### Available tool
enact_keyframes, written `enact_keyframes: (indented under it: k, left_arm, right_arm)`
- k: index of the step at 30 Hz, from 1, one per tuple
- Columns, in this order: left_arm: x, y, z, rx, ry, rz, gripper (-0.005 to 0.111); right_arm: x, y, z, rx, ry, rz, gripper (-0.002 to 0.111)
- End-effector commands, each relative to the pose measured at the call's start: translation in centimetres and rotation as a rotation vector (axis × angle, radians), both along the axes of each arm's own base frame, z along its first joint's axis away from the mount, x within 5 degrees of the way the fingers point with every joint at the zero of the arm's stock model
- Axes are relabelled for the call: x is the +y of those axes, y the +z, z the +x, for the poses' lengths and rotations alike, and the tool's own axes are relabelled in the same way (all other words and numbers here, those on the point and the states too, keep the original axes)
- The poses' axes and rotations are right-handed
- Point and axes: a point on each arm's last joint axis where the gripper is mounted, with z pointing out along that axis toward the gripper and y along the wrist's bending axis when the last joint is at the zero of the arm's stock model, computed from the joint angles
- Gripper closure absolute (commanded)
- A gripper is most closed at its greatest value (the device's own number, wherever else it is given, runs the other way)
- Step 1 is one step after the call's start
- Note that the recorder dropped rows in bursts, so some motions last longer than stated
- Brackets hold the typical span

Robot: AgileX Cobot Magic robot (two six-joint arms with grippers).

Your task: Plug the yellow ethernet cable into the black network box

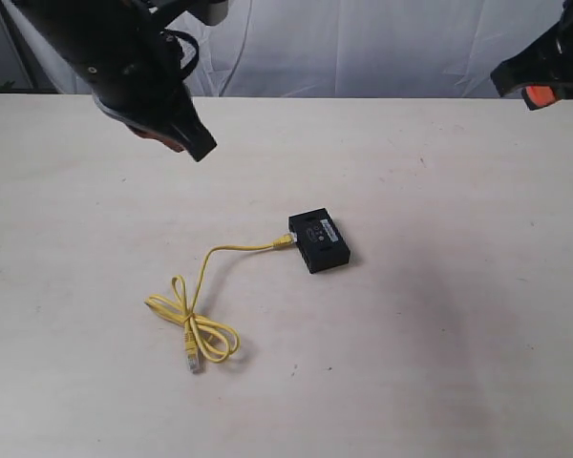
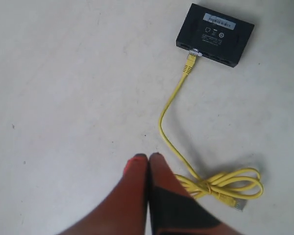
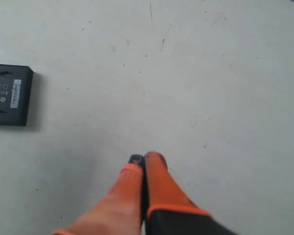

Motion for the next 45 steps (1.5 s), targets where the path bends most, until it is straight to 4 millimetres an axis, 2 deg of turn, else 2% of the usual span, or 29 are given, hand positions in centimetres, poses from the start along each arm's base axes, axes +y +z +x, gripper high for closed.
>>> enact_keyframes:
  k: [1, 8, 20, 28, 45]
  left_arm:
    - [1.0, 0.1, -1.6, -0.037, 0.012, -0.026, 0.107]
    - [2.6, -0.3, -4.2, -0.073, 0.017, -0.051, 0.107]
    - [5.4, 1.4, -8.6, -0.253, 0.052, -0.167, 0.107]
    - [7.3, 2.0, -11.5, -0.400, 0.051, -0.262, 0.107]
    - [10.0, 2.1, -16.2, -0.582, 0.059, -0.415, 0.107]
  right_arm:
    - [-0.6, 0.2, -1.2, -0.044, -0.021, -0.020, 0.109]
    - [-1.4, 0.1, -3.8, -0.094, -0.056, -0.040, 0.109]
    - [-2.2, 1.1, -9.4, -0.307, -0.098, 0.032, 0.109]
    - [-2.7, 0.6, -13.1, -0.469, -0.116, 0.087, 0.109]
    - [-3.3, 0.0, -18.0, -0.738, -0.121, 0.178, 0.109]
